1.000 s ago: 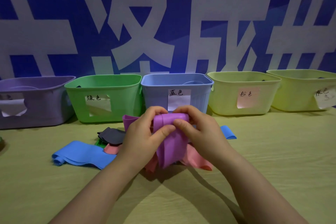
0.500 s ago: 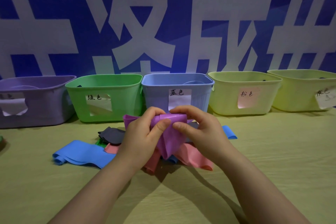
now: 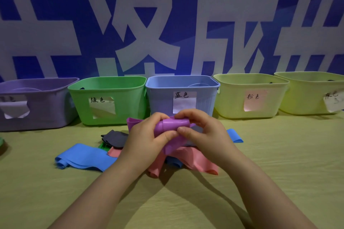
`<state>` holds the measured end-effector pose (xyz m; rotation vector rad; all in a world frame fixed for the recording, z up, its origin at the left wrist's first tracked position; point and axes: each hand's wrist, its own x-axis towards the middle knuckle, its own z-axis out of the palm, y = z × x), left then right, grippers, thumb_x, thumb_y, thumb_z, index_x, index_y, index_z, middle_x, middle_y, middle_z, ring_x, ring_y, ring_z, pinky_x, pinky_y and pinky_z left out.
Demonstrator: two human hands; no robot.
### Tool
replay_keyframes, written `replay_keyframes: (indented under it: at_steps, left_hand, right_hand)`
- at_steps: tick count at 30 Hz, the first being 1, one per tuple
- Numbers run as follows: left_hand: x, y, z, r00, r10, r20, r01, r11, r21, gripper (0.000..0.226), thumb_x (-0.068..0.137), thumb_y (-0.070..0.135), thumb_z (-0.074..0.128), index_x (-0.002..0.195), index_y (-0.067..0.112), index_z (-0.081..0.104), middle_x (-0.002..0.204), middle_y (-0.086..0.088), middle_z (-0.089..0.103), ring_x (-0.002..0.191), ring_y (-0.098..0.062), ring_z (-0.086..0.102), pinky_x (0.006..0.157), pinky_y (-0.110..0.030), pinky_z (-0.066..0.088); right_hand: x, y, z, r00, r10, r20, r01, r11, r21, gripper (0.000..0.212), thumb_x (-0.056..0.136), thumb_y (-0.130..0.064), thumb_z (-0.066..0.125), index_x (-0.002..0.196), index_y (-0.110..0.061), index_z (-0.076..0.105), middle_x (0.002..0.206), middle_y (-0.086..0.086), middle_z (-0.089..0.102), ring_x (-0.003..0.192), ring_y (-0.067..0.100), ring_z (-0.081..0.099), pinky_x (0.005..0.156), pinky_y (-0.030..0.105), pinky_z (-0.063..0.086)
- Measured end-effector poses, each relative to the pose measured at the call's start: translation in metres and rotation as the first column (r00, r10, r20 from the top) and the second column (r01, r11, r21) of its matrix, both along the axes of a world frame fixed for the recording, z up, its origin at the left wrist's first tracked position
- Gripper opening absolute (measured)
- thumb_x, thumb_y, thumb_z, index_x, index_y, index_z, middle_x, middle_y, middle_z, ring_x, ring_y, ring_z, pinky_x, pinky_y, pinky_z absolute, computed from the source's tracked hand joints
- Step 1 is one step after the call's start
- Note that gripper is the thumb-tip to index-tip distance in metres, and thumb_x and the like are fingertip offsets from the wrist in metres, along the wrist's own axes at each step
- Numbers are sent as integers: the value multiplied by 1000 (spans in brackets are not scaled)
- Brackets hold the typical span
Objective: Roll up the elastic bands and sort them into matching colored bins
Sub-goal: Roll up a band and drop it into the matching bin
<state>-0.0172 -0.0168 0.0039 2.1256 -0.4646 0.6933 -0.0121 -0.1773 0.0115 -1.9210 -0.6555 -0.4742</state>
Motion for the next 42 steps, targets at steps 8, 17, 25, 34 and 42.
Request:
replay_keyframes:
  at_steps: [8, 17, 25, 34, 42]
  left_hand:
    - [-1, -4, -2, 978, 5, 208, -42, 983, 176, 26, 74, 30, 66, 96, 18, 58, 86, 13, 51, 83, 17, 43, 70, 0, 31]
    - [0, -2, 1, 999, -19, 46, 14, 996, 92, 22, 84, 37, 59, 98, 20, 61, 78, 17, 57, 80, 7, 52, 62, -7, 35]
    - [-3, -4, 1, 996, -78, 46, 76, 996, 46, 18, 81, 34, 61, 97, 28, 55, 93, 12, 59, 86, 4, 51, 69, -5, 36]
    - [1, 1, 4, 988, -68, 140, 43, 984, 175, 38, 78, 41, 56, 107, 17, 63, 94, 10, 57, 83, 3, 48, 72, -3, 33]
    - [-3, 11, 14, 989, 6, 150, -30, 987, 157, 34, 74, 35, 63, 103, 18, 63, 97, 9, 55, 86, -1, 48, 72, -6, 34]
  right_hand:
    - [0, -1, 3, 993, -118, -27, 115, 991, -71, 19, 91, -38, 52, 73, -33, 55, 68, -11, 59, 69, 5, 52, 66, 26, 40]
    - [0, 1, 1, 999, -21, -44, 20, 1000, -14, 30, 83, -26, 66, 102, -45, 54, 105, -20, 59, 101, -4, 53, 85, 11, 38]
    - [0, 2, 0, 997, -40, -72, 39, 999, -10, 24, 85, -22, 62, 79, -44, 56, 83, -18, 62, 78, 0, 52, 72, 17, 41]
    - [-6, 5, 4, 996, -93, -7, 93, 995, -35, 18, 86, -29, 59, 77, -43, 53, 78, -17, 61, 76, -3, 52, 66, 12, 39]
    - [-6, 20, 1, 997, -74, 21, 74, 997, 17, 20, 85, -24, 63, 91, -41, 54, 95, -18, 62, 87, -6, 53, 74, 5, 37]
